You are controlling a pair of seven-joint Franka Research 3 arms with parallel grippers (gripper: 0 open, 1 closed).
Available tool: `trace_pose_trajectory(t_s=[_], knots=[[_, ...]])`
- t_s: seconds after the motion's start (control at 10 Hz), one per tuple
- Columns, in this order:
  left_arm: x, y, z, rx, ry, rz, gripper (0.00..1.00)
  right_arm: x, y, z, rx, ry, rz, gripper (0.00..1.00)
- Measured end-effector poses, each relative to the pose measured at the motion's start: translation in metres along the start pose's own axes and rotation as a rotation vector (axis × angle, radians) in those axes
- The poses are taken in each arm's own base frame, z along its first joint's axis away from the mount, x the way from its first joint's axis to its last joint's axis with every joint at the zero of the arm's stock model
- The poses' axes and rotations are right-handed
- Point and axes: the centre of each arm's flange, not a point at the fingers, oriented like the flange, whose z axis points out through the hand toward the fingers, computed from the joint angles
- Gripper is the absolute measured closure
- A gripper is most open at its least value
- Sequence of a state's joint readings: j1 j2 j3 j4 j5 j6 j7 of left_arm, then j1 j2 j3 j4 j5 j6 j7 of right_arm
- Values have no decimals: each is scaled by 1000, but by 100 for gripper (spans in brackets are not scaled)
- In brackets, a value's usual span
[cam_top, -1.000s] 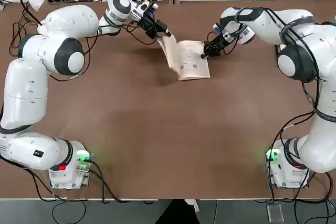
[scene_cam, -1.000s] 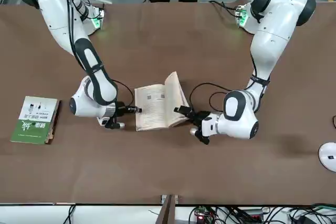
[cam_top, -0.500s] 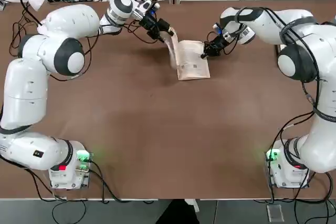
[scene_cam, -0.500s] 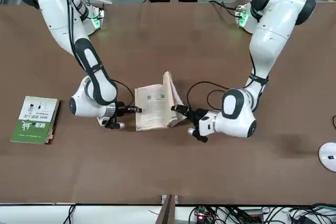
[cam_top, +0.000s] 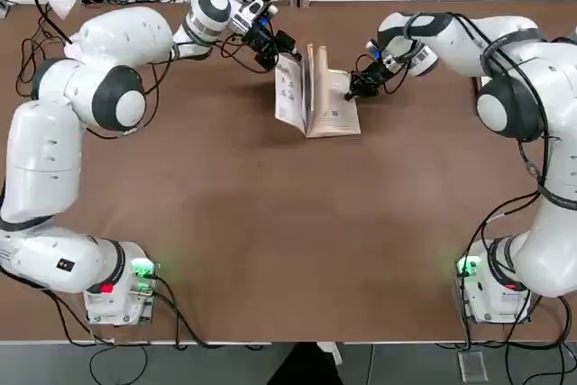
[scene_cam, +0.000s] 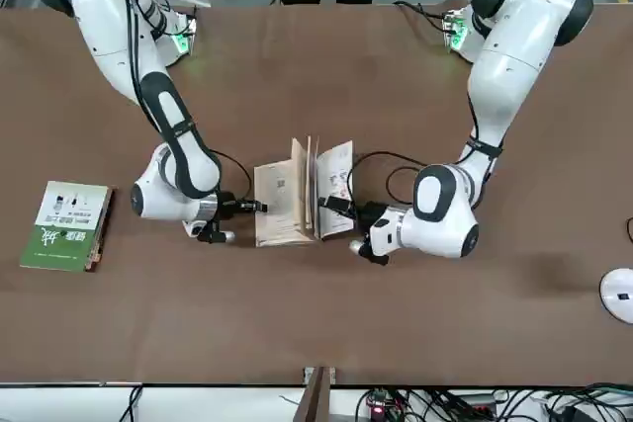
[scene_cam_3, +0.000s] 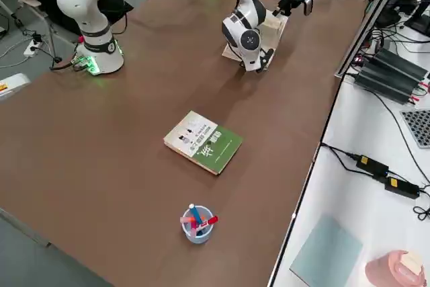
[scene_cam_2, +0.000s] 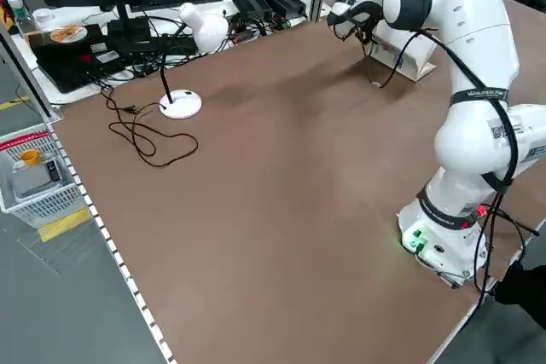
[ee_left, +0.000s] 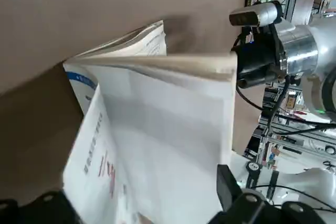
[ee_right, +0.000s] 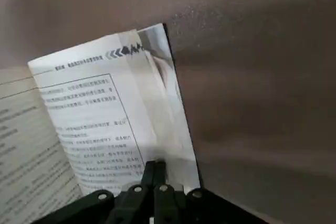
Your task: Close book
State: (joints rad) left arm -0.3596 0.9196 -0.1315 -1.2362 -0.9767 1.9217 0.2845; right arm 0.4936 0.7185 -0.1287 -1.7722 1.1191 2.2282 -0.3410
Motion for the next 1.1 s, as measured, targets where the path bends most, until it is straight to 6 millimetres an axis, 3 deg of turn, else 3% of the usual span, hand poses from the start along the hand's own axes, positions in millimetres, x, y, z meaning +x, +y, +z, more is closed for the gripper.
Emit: trace_pose_trajectory(t_s=[1.1], knots=[[-8,38,31,3,-20,-208,0,0,0,-1,0,1,0,99]])
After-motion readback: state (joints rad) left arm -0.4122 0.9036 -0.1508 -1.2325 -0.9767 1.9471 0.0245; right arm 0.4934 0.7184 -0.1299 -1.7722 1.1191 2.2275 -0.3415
